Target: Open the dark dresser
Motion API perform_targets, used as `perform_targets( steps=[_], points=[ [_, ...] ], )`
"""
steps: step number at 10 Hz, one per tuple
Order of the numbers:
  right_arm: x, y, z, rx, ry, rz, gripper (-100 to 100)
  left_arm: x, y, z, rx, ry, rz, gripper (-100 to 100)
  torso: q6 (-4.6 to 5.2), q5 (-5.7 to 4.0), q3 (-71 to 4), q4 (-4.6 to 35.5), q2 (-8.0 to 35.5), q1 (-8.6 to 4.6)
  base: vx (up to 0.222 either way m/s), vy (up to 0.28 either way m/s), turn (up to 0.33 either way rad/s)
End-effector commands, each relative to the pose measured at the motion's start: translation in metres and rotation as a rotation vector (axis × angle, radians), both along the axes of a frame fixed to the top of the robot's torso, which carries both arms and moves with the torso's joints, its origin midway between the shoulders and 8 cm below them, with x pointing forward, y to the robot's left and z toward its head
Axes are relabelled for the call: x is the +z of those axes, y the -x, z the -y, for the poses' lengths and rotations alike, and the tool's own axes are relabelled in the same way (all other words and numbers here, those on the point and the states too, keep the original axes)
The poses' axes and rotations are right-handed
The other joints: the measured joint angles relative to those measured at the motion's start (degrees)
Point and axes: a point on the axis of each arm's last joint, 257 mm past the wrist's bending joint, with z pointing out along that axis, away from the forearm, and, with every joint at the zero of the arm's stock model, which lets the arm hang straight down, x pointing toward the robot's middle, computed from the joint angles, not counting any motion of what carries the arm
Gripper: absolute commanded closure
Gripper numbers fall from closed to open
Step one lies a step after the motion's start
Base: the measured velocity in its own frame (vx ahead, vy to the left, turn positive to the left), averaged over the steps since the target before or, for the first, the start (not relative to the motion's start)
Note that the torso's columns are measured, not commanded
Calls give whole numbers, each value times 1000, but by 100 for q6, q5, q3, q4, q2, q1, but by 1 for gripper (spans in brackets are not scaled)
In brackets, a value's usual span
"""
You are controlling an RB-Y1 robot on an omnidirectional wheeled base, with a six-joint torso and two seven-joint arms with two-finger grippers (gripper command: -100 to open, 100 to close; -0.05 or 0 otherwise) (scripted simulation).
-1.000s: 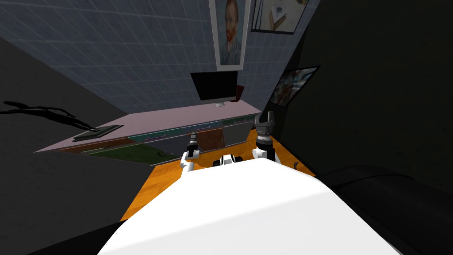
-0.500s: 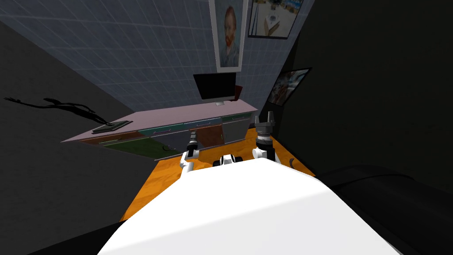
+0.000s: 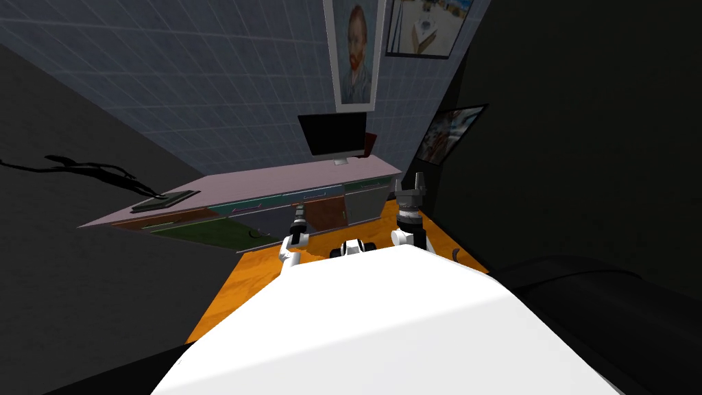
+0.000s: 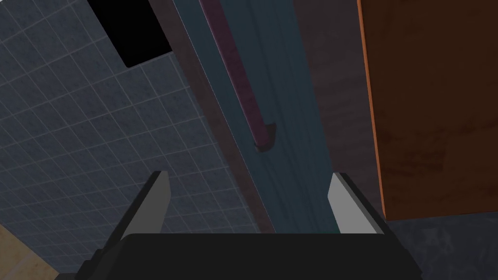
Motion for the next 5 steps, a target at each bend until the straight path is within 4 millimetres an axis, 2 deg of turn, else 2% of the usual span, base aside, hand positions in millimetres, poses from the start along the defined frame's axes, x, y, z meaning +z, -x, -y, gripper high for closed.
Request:
perform_targets(
  steps=[1, 2, 3, 4, 5],
  points=[
    [0, 0, 0, 0, 0, 0, 0, -3, 1, -1, 1, 0, -2, -100, 0, -1, 7, 3, 10, -4, 96, 7, 0],
    [0, 0, 0, 0, 0, 0, 0, 5, -5, -3, 6, 1, -1, -100, 0, -2, 26, 11, 47, -6, 68, 8, -36],
    [0, 0, 0, 0, 0, 0, 0, 3, -1, -1, 2, -1, 2, -100, 1, -2, 30, 15, 47, -4, 42, 6, -11],
    [0, 0, 0, 0, 0, 0, 0, 3, -2, -1, 3, 0, 0, 100, -1, -1, 25, 11, 41, -2, 8, 1, 2],
    [0, 0, 0, 0, 0, 0, 0, 4, -2, 0, 1, 0, -1, 100, 0, -1, 19, 9, 32, -2, -91, -24, 19]
  ],
)
